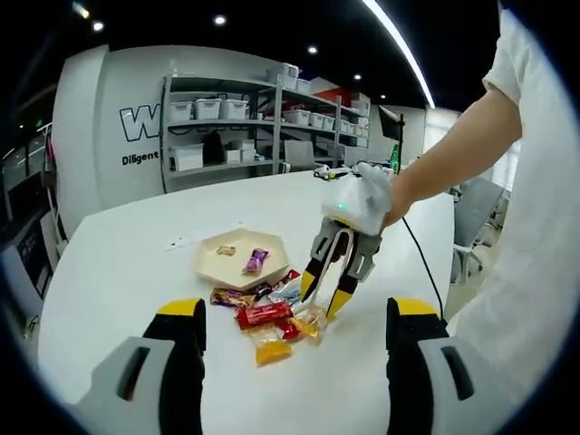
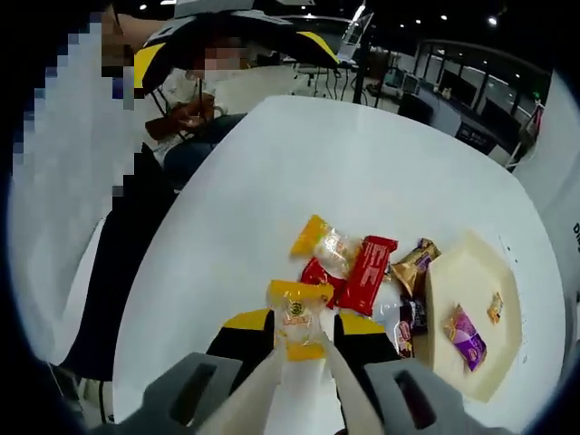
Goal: Place the target food into the container with the food tongs after gripping and lifting it, then release it inside without dropping or visibly crushing the food.
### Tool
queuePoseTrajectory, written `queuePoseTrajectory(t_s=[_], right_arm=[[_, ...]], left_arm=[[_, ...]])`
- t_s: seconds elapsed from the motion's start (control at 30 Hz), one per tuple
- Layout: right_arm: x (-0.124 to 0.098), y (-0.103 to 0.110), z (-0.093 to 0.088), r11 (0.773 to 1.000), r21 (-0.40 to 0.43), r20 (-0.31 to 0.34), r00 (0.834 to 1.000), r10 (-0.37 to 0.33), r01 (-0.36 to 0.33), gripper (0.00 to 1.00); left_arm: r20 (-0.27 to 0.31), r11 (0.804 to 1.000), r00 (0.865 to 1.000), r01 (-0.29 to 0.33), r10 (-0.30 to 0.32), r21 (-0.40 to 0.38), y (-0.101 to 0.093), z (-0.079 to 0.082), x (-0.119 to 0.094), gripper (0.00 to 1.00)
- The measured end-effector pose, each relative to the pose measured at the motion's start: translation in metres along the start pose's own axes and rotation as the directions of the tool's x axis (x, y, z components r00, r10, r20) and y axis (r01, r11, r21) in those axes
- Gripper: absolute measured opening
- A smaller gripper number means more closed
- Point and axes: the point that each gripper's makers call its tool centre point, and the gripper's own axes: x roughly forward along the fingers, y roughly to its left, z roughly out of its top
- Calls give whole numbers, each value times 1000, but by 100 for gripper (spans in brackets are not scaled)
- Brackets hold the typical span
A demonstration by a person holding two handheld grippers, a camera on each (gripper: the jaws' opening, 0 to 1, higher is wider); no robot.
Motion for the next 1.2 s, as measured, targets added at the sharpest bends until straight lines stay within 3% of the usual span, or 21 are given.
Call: queuePoseTrajectory(t_s=[0.4,1.2], right_arm=[[7,7,16,998,-53,11,1000,27,-27,21],[22,11,8,998,-60,-15,999,34,-35,23]], left_arm=[[1,1000,1000,-11,11,-9,1,-1,-2,79],[3,1000,1000,-23,23,-17,4,-2,-7,78]])
